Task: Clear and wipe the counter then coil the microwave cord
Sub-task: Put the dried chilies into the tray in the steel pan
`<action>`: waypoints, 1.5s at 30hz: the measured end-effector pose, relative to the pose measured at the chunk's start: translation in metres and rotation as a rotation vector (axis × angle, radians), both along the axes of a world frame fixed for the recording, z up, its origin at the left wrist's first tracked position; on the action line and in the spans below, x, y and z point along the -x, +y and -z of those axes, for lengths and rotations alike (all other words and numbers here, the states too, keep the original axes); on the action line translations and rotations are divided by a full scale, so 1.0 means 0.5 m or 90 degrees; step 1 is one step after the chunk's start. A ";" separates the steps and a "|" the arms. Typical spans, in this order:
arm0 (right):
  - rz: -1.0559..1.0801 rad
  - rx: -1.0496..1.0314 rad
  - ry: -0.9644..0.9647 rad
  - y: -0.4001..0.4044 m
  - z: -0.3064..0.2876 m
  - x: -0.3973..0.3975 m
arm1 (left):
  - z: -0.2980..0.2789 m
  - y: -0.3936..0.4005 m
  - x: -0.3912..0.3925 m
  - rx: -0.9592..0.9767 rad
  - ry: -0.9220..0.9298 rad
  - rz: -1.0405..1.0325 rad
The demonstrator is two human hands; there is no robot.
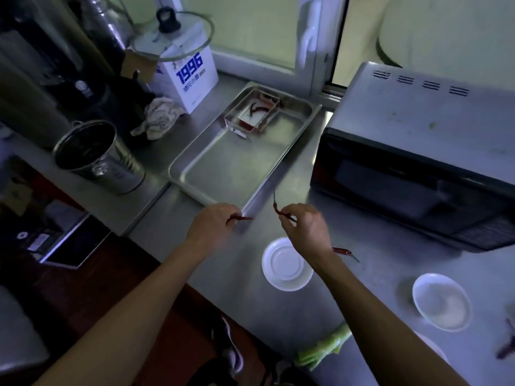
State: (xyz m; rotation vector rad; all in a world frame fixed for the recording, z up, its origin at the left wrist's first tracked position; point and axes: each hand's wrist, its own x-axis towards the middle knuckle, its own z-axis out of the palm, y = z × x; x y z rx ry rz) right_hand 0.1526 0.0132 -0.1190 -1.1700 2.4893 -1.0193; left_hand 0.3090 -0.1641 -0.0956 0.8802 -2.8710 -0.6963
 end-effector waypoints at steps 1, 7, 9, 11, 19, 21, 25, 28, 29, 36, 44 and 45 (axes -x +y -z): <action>0.012 -0.004 -0.002 -0.002 0.004 0.009 | 0.004 -0.012 0.017 -0.007 0.003 0.021; 0.062 -0.052 0.006 -0.042 0.040 0.026 | 0.047 -0.096 0.075 -0.007 0.001 0.095; 0.078 -0.051 0.007 -0.079 0.045 0.022 | 0.066 -0.145 0.079 0.001 0.008 0.119; 0.093 -0.056 0.006 -0.128 0.045 0.020 | 0.074 -0.198 0.094 -0.014 0.016 0.125; 0.217 -0.099 -0.012 -0.294 0.026 0.024 | 0.096 -0.390 0.195 -0.082 0.048 0.197; 0.246 -0.103 -0.008 -0.333 0.021 0.029 | 0.103 -0.434 0.207 -0.099 0.048 0.210; 0.298 -0.099 -0.010 -0.405 0.014 0.034 | 0.117 -0.518 0.245 -0.141 0.050 0.207; 0.334 -0.101 -0.031 -0.440 0.013 0.040 | 0.126 -0.557 0.280 -0.159 0.062 0.179; 0.337 -0.100 -0.032 -0.449 0.013 0.045 | 0.126 -0.566 0.294 -0.165 0.069 0.169; 0.354 -0.062 -0.006 -0.486 0.003 0.104 | 0.093 -0.637 0.420 -0.182 0.111 0.151; 0.318 -0.031 0.016 -0.568 0.013 0.223 | 0.096 -0.695 0.528 -0.057 0.092 0.226; 0.312 -0.026 0.016 -0.584 0.017 0.242 | 0.102 -0.701 0.537 -0.041 0.088 0.235</action>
